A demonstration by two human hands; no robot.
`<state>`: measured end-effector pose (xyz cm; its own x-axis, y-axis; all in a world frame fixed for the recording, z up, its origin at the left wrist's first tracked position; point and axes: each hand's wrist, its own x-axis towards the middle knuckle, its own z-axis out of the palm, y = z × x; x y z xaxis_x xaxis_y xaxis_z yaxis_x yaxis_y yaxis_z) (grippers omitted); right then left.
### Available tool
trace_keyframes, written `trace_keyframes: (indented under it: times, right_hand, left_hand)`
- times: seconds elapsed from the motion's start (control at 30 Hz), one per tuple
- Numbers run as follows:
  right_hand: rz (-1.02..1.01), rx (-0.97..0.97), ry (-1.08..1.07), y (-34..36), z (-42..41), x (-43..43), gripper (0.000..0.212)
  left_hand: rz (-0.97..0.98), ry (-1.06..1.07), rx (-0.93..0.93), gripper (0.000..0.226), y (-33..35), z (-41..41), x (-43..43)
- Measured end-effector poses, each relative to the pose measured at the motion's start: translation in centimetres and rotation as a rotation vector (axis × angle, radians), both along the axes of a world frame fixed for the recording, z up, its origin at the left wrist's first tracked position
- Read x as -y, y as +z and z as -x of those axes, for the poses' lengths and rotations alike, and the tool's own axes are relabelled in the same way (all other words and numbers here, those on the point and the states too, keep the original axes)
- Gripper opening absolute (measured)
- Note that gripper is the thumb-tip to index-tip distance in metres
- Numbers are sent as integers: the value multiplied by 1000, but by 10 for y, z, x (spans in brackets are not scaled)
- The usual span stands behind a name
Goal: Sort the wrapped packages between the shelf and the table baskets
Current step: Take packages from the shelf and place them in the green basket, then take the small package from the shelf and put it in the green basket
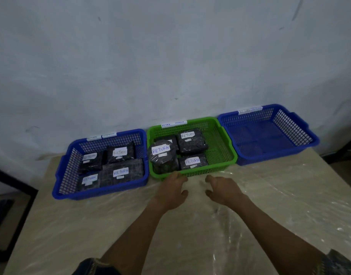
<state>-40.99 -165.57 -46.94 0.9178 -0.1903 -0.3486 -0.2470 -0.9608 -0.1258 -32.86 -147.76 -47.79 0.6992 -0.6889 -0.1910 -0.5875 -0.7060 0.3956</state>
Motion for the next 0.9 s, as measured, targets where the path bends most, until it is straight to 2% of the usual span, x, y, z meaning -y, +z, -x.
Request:
trace_keyframes:
  times: [0.1,0.2,0.5,0.67,0.9]
  right_hand:
    - [-189,-110,-27,17,16,-11,47]
    - [-281,-121,1,38,33,-31,44]
    - [-254,-174,224,82,88,-144,43]
    - [-214,-165,338,104,110,-234,42]
    - [-268,-164,369,130,141,-384,38]
  left_hand:
    - [-54,64,-104,44,21,19,-23]
    - [-86,120,-154,42,44,46,-55]
    - [-86,371,-182,43,97,141,-200]
    - [-122,508,-214,47,111,180,-300]
    - [-25,578,-205,45,131,243,-451]
